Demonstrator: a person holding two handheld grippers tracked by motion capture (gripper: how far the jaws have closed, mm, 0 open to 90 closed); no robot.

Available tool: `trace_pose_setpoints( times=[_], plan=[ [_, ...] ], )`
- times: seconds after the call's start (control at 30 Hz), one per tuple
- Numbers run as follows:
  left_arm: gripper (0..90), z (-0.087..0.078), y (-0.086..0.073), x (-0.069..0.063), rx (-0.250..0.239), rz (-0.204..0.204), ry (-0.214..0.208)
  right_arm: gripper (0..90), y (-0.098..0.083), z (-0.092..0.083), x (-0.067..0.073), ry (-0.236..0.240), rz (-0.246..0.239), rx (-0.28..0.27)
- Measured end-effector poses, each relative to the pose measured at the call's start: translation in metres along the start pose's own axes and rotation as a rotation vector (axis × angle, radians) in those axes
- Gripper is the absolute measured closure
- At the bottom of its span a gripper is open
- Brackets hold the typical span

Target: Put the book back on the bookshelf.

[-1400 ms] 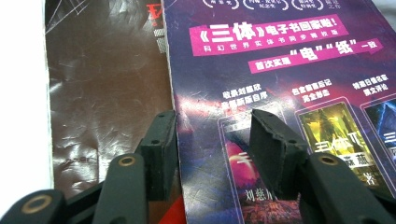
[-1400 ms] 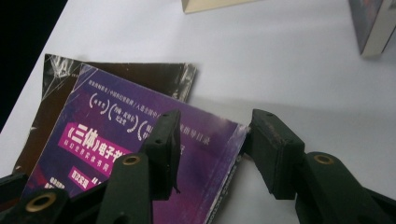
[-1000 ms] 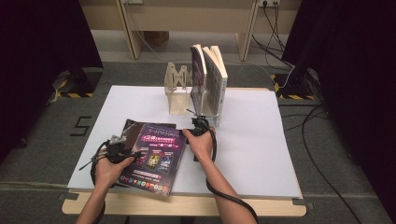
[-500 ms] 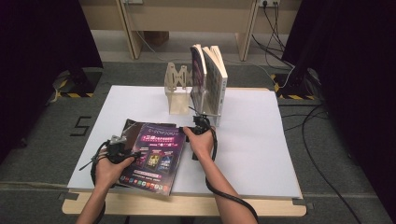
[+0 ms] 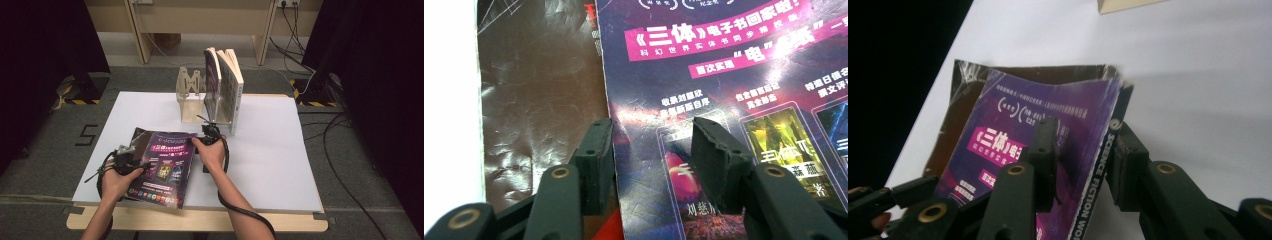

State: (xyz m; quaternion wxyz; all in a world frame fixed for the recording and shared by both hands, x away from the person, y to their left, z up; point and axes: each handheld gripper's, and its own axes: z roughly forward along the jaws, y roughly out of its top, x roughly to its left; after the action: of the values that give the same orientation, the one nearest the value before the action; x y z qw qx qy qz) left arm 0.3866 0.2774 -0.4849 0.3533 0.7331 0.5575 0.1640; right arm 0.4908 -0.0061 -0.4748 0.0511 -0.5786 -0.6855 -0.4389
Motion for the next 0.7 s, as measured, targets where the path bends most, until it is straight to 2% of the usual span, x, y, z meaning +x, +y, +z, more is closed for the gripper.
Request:
trace_pose_setpoints(
  times=[0.1, 0.33, 0.43, 0.7],
  plan=[
    [51.4, 0.0, 0.0, 0.0, 0.0, 0.002, -0.001, 72.4, -0.001, 0.001, 0.0, 0.007, 0.014, -0.004],
    [51.3, 0.0, 0.0, 0.0, 0.0, 0.004, -0.014, 78.3, 0.003, -0.005, 0.003, 0.009, 0.003, 0.006],
    [50.1, -0.001, 0.001, 0.003, 0.009, -0.005, -0.037, 79.0, 0.004, -0.008, 0.005, 0.018, 0.005, 0.008],
    [46.0, -0.007, 0.004, 0.008, -0.015, -0.017, -0.026, 80.8, 0.009, -0.018, 0.011, 0.039, 0.002, -0.02]
  ],
)
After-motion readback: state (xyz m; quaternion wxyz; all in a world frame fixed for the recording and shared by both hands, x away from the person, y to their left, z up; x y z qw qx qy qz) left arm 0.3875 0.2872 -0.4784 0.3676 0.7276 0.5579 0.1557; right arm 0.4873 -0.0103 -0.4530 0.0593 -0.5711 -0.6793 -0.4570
